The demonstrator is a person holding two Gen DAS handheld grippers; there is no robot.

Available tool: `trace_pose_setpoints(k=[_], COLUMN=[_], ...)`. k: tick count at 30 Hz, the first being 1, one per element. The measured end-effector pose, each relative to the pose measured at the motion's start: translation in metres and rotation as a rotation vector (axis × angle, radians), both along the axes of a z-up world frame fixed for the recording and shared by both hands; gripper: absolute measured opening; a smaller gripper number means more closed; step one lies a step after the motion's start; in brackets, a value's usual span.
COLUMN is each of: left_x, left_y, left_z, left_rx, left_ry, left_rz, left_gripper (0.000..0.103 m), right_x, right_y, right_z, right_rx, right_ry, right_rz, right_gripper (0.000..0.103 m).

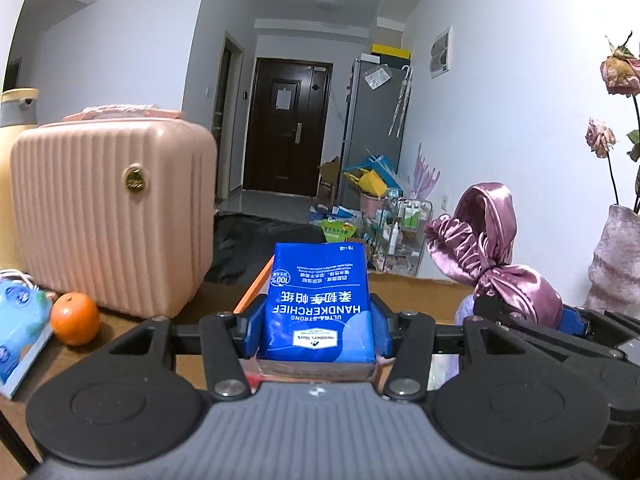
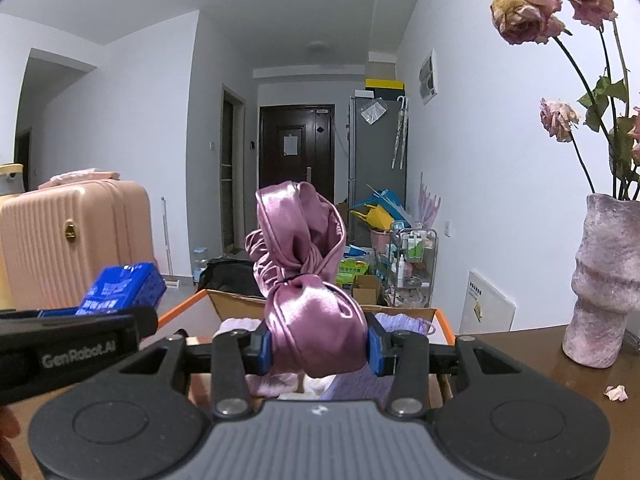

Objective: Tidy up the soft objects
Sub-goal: 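Carry the tissue pack and scrunchie with both tools over the cardboard box, then lower the tissue pack and scrunchie into the box and open both tools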

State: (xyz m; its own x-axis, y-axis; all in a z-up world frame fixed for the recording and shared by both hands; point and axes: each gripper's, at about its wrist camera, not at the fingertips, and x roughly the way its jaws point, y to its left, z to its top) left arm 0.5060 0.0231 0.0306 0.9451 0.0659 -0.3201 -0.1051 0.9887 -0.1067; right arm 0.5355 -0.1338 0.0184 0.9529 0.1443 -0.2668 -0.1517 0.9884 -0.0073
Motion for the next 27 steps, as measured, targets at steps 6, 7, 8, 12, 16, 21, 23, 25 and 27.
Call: trace_pose_setpoints(k=[6, 7, 8, 12, 16, 21, 23, 25, 27], left_x=[0.026, 0.031, 0.036, 0.057, 0.079, 0.088, 0.087, 0.086, 0.085], left_y=[-0.012, -0.014, -0.016, -0.023, -0.026, -0.023, -0.024, -0.028, -0.031], left_z=[-0.004, -0.005, -0.007, -0.013, -0.021, -0.034, -0.036, -0.037, -0.038], left_rx=[0.015, 0.018, 0.021, 0.044, 0.057, 0.071, 0.075, 0.094, 0.105], left_ry=[-0.011, -0.012, -0.015, -0.025, -0.011, 0.028, 0.025, 0.018, 0.014], left_rz=[-0.013, -0.012, -0.010, 0.003, 0.018, 0.018, 0.012, 0.014, 0.011], left_gripper=[0.053, 0.053, 0.053, 0.053, 0.053, 0.053, 0.053, 0.053, 0.054], right_x=[0.022, 0.027, 0.030, 0.046, 0.058, 0.063, 0.063, 0.062, 0.062], right_y=[-0.004, -0.005, -0.005, -0.009, -0.013, -0.009, -0.008, -0.008, -0.007], right_z=[-0.002, -0.004, -0.005, -0.013, -0.020, -0.029, -0.028, -0.028, -0.029], right_rx=[-0.025, -0.031, -0.032, -0.026, -0.011, -0.040, -0.040, -0.049, -0.051], right_ry=[0.037, 0.047, 0.056, 0.087, 0.097, 0.093, 0.086, 0.083, 0.082], right_rz=[-0.017, -0.022, -0.026, -0.045, -0.053, -0.069, -0.066, -0.067, -0.071], right_gripper=[0.042, 0.042, 0.042, 0.042, 0.042, 0.042, 0.042, 0.042, 0.044])
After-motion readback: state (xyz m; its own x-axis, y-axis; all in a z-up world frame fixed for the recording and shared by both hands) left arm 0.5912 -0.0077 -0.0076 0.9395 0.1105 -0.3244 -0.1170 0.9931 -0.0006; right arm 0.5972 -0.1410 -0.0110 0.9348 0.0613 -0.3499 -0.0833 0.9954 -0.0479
